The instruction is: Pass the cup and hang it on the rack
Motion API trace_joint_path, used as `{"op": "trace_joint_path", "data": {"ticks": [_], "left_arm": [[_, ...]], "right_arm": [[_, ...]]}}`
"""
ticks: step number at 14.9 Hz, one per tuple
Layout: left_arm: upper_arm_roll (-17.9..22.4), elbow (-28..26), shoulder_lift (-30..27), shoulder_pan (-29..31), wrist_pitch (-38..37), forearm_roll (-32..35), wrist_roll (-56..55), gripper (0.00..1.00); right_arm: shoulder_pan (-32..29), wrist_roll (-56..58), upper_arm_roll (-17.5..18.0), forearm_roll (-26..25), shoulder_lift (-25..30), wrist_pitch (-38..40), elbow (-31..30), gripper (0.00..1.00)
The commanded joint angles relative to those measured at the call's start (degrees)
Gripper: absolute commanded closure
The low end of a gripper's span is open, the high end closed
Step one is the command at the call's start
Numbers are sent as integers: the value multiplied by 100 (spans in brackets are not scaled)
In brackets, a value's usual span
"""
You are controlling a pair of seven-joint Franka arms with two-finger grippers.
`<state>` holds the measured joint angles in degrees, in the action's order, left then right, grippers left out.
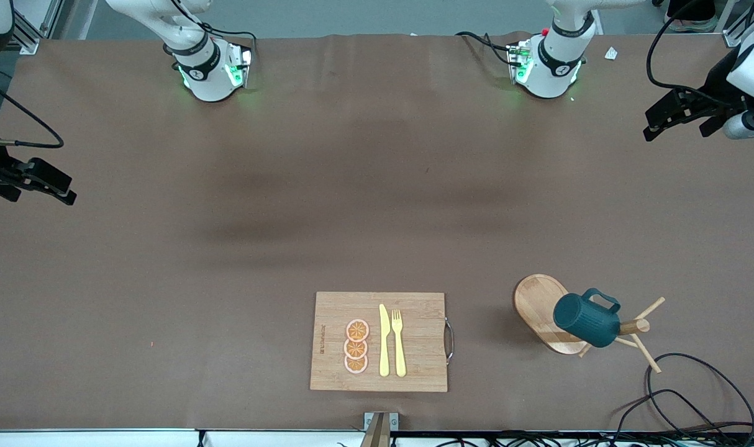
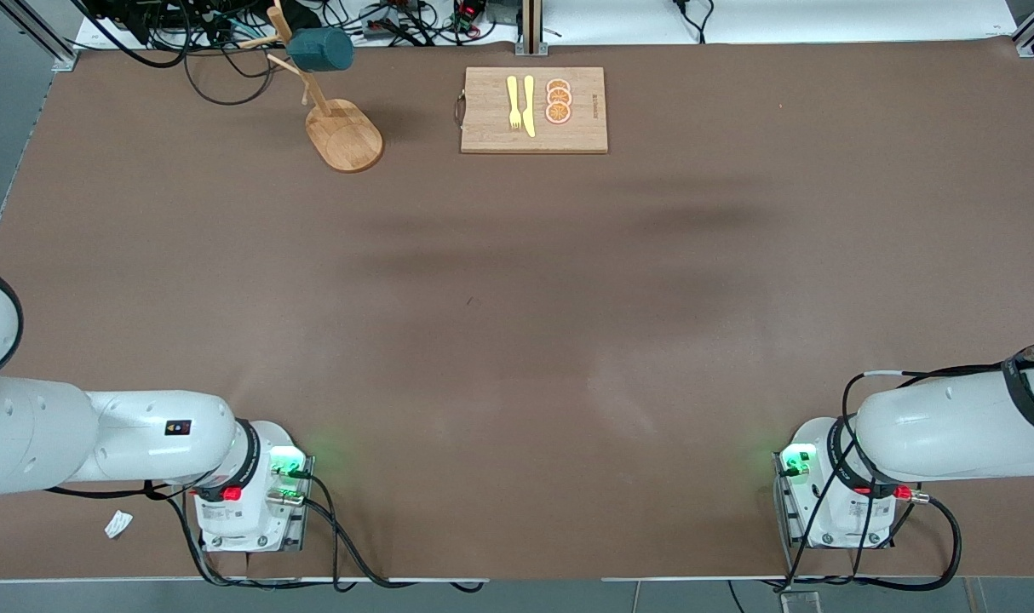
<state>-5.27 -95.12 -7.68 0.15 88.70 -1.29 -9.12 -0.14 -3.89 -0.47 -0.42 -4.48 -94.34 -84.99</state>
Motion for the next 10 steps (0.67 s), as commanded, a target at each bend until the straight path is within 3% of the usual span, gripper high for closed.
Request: {"op": "trace_joint_path", "data": {"ticks": [1, 10], "left_arm": [[-10, 345, 250, 37, -133, 85, 59, 0], [-106, 328, 276, -42, -186, 112, 24, 0]], "right_arm": [[-21, 37, 47, -81, 158, -15, -123, 0], [-21, 19, 47, -81, 149, -15, -123, 0]]}}
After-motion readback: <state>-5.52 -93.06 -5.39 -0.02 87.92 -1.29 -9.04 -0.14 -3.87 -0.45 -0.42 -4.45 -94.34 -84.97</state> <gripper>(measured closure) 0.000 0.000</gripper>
